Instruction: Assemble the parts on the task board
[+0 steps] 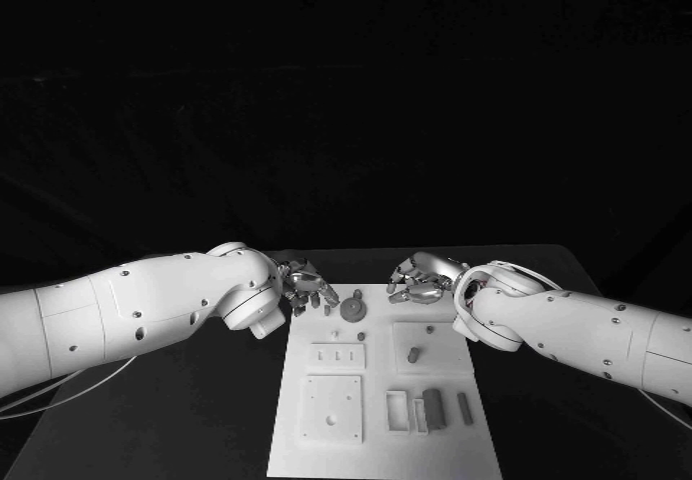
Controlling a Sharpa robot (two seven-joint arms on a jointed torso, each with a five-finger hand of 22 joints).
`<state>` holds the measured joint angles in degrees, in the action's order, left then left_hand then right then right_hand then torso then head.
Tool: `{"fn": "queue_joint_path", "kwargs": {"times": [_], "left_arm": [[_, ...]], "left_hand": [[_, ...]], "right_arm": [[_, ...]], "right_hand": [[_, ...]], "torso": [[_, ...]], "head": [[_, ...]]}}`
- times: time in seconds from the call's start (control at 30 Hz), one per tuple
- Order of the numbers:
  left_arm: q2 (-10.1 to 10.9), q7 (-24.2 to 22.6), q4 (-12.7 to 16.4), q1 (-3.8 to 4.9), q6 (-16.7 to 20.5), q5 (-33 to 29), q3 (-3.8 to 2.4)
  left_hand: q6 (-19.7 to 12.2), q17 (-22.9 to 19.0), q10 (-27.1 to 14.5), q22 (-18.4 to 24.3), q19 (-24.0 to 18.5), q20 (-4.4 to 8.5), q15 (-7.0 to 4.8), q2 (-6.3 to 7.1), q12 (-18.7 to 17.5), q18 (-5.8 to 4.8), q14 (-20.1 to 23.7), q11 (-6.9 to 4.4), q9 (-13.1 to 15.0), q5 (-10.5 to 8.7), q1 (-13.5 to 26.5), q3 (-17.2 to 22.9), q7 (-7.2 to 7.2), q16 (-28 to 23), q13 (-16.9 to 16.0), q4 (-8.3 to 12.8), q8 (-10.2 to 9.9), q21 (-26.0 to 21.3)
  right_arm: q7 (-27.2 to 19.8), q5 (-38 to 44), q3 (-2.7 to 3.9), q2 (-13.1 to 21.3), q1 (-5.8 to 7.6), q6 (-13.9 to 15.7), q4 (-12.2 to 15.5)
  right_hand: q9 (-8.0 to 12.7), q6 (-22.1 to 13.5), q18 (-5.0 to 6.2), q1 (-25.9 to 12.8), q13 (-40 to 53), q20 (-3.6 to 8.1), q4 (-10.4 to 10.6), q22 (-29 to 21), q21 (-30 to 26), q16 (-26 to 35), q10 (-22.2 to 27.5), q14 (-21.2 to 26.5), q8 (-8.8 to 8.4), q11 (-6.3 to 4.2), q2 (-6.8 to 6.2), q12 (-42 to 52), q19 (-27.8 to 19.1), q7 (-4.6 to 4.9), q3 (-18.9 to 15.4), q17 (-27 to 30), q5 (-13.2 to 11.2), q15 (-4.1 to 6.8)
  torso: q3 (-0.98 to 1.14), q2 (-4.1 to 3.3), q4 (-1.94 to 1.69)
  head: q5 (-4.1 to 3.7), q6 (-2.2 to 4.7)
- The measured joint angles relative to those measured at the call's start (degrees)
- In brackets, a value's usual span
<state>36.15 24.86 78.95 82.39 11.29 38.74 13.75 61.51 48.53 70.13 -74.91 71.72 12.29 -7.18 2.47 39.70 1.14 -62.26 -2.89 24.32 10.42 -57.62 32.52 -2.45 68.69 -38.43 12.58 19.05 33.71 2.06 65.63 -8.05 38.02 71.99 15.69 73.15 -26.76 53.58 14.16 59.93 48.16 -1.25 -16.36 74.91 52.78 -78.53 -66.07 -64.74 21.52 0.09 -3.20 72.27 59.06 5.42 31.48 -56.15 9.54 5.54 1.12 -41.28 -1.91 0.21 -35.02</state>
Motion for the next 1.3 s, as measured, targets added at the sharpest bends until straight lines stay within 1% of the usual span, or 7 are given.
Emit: {"fn": "queue_joint_path", "kwargs": {"times": [0.4,0.6,0.77,0.9,1.1,1.13,1.3], "left_arm": [[-0.1,0.9,0.3,-0.99,0.2,2.0,0.0],[-0.4,1.2,0.4,-1.5,0.4,3.5,0.0],[-0.7,1.6,0.5,-2.39,0.7,5.2,-0.01],[-1.2,2.0,0.5,-3.21,0.9,6.9,-0.01],[-1.5,2.7,0.6,-4.6,1.3,9.5,-0.01],[-1.5,2.8,0.6,-4.82,1.4,9.8,-0.01],[-1.7,3.3,0.5,-5.98,1.6,11.3,-0.01]], "left_hand": [[0.3,0.3,0.3,0.0,0.6,1.07,-0.7,0.1,1.1,0.0,-0.5,-0.31,0.0,2.5,1.3,-0.1,0.33,1.2,-1.1,-0.2,0.0,2.4],[0.4,0.4,0.6,0.0,0.5,1.23,-0.71,-0.32,1.7,-0.01,-0.5,-0.6,0.0,4.89,1.7,-0.1,0.41,2.1,-1.7,-0.2,0.0,4.0],[0.4,0.4,0.8,0.0,0.3,1.44,-0.71,-0.66,2.7,-0.03,-0.5,-0.84,0.0,7.65,2.6,0.1,0.41,3.0,-2.4,0.7,0.0,5.5],[0.4,0.5,0.9,0.0,0.3,1.44,-0.72,-0.82,2.9,-0.03,-0.5,-0.91,0.0,8.28,2.9,0.2,0.42,3.2,-2.6,0.8,0.0,5.8],[0.5,0.5,1.1,0.0,0.2,1.55,-0.73,-0.97,3.4,-0.03,-0.5,-1.14,0.0,9.33,3.4,0.5,0.51,3.8,-3.0,1.3,0.0,6.8],[0.5,0.5,1.2,0.0,0.2,1.56,-0.95,-1.02,3.4,-0.04,-0.7,-1.22,0.0,9.96,3.5,0.4,0.52,3.8,-3.0,1.4,0.0,6.9],[0.6,0.5,1.2,0.0,0.1,1.66,-1.01,-0.85,3.4,-0.04,-0.8,-1.23,0.0,10.5,3.8,0.4,0.61,3.8,-3.1,1.4,0.0,6.9]], "right_arm": [[-0.3,-0.5,0.01,0.5,-0.13,0.2,0.5],[-0.5,-1.1,0.05,0.6,-0.15,0.3,0.2],[-0.9,-2.3,0.14,0.6,-0.15,0.4,-0.8],[-1.2,-3.6,0.3,0.5,-0.15,0.4,-2.1],[-1.2,-5.2,0.94,0.6,-0.15,0.2,-3.8],[-1.2,-5.4,1.05,0.6,-0.15,0.2,-4.0],[-1.2,-6.1,1.93,0.7,-0.12,0.2,-4.5]], "right_hand": [[0.0,0.0,0.0,0.1,0.0,0.0,-0.2,0.0,0.0,0.0,0.0,0.1,0.0,0.0,-0.12,-0.2,0.0,0.0,0.2,0.0,0.2,0.01],[0.0,0.0,0.0,0.1,0.0,0.0,-0.2,0.0,0.0,0.0,0.0,0.1,0.0,0.0,-0.12,-0.2,0.0,0.0,0.2,0.0,0.2,-0.05],[-0.1,0.0,0.0,0.1,0.0,0.0,-0.2,0.0,0.0,0.0,0.0,0.2,0.0,0.0,-0.12,-0.2,0.0,0.0,0.2,0.0,0.2,-0.07],[-0.1,0.0,0.0,0.1,0.0,0.0,-0.2,0.0,0.0,0.0,0.0,0.2,0.0,0.0,-0.12,-0.2,0.0,0.0,0.2,0.0,0.2,-0.08],[-0.1,0.0,0.0,0.1,0.0,0.0,-0.2,0.0,0.0,0.0,0.0,0.1,0.0,0.0,-0.11,-0.2,0.0,0.01,0.2,0.0,0.4,-0.16],[-0.1,0.0,-0.01,0.1,0.0,0.0,-0.2,0.0,0.0,0.0,0.0,0.1,0.0,0.0,-0.12,-0.2,0.0,0.02,0.2,0.0,0.4,-0.16],[-0.2,0.1,0.0,0.1,0.0,0.0,-0.2,0.0,0.0,0.0,0.0,0.1,0.0,0.0,-0.12,-0.2,0.0,0.06,0.2,0.0,0.7,-0.17]], "torso": [[-0.07,-0.06,-0.04],[-0.08,-0.1,-0.04],[-0.08,-0.1,-0.06],[-0.07,-0.1,-0.05],[-0.07,-0.08,-0.05],[-0.07,-0.08,-0.05],[-0.07,-0.08,-0.05]], "head": [[-0.04,-0.72],[-0.06,-1.18],[-0.06,-1.6],[-0.05,-1.96],[-0.02,-2.6],[-0.02,-2.66],[-0.02,-3.12]]}}
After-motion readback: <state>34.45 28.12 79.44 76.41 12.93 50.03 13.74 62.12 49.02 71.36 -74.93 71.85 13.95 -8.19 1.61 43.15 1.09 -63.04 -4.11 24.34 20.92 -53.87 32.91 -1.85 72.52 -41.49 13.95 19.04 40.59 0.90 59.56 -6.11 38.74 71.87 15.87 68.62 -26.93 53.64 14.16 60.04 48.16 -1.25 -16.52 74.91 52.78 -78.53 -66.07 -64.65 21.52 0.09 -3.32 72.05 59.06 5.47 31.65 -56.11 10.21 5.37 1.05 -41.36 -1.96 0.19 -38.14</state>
